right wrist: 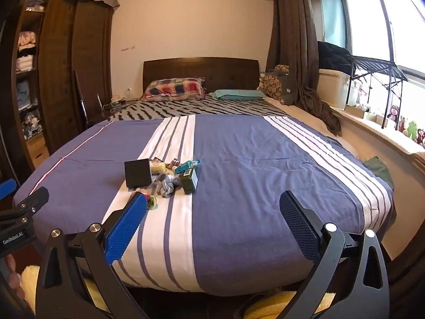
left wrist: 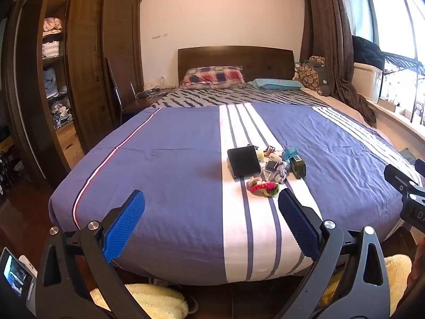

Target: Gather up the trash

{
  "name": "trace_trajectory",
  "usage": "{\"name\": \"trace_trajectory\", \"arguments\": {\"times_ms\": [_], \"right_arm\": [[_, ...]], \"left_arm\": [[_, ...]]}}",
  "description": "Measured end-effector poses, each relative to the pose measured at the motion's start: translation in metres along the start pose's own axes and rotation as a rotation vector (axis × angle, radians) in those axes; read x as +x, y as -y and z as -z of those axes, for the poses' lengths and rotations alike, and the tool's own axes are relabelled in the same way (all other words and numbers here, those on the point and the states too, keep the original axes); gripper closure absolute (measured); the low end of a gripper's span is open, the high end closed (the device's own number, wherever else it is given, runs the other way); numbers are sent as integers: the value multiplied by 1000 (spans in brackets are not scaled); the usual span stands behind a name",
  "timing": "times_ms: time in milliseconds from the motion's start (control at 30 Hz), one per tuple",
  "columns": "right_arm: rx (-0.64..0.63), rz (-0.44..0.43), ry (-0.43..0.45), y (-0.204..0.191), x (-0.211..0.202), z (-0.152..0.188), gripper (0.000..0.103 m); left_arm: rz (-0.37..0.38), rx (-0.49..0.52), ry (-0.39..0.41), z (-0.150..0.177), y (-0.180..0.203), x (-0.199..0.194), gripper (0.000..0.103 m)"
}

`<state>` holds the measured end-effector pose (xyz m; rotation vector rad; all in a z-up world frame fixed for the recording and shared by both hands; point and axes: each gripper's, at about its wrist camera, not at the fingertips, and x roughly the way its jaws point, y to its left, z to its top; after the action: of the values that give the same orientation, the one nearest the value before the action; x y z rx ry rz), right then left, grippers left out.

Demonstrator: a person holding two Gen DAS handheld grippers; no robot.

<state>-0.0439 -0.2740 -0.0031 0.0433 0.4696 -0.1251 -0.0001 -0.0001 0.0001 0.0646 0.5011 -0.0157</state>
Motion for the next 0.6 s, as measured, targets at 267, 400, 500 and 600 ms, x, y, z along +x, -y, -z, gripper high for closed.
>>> {"name": "trace_trajectory", "arguments": {"times_ms": [267, 400, 500, 600], "right_arm": [[0, -9, 16, -3, -9, -4, 3], [-2, -11, 14, -2, -8, -4, 3], [-1, -10, 16, -3, -6, -5, 3], [-3, -10, 15, -3, -7, -4, 3]], "left_arm": [[-1, -6, 9, -7, -2, -2, 8], [-4, -5, 8, -12, -2, -7, 8], [-6, -4, 9, -17, -1, -9, 8], [-3, -7, 13, -10, -4, -6, 8]]}}
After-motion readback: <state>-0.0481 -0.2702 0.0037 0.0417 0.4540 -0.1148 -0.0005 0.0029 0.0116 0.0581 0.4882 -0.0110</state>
